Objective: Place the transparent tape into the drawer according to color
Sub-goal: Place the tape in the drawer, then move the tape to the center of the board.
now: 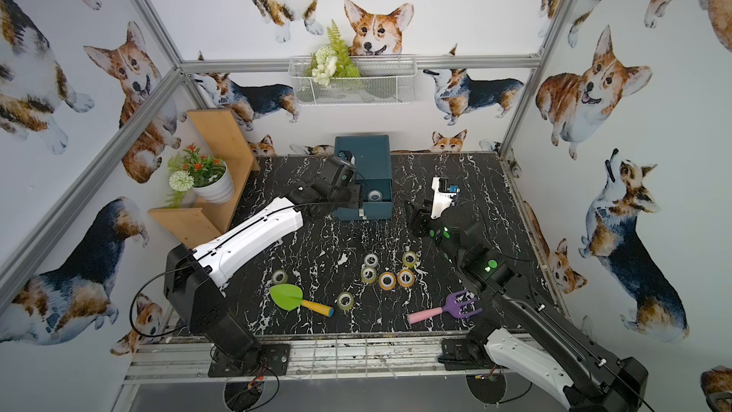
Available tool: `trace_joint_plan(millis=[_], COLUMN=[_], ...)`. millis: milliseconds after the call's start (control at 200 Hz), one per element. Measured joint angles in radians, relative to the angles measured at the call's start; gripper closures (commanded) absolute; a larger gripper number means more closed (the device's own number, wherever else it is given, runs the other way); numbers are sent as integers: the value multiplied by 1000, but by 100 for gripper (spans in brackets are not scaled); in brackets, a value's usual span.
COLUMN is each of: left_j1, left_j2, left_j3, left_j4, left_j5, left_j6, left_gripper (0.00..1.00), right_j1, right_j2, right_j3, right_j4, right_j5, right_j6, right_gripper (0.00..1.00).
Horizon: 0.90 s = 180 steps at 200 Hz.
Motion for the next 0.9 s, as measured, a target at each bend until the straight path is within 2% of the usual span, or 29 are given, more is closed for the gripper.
trace_joint_plan(millis=[225,425,581,756,901], left_j1=[0,0,0,0,0], left_j2=[-109,-250,-393,-565,-678], left_j3=[-3,-92,-239,-436,-573], left_j4=[21,54,91,115,137], left_j5=[2,0,-2,-10,-39], left_j6=[3,3,2,-29,-49], left_gripper=[26,16,1,1,1], right_j1=[1,10,37,101,160], right_j2=[2,-19,-36,-19,50], right_j3=[-31,-95,-152,-223,-264], right_j4=[0,-1,0,0,8], right_j5=[-55,-103,-140,-161,-163], right_j6=[0,0,1,7,22], right_gripper=[38,38,38,38,38])
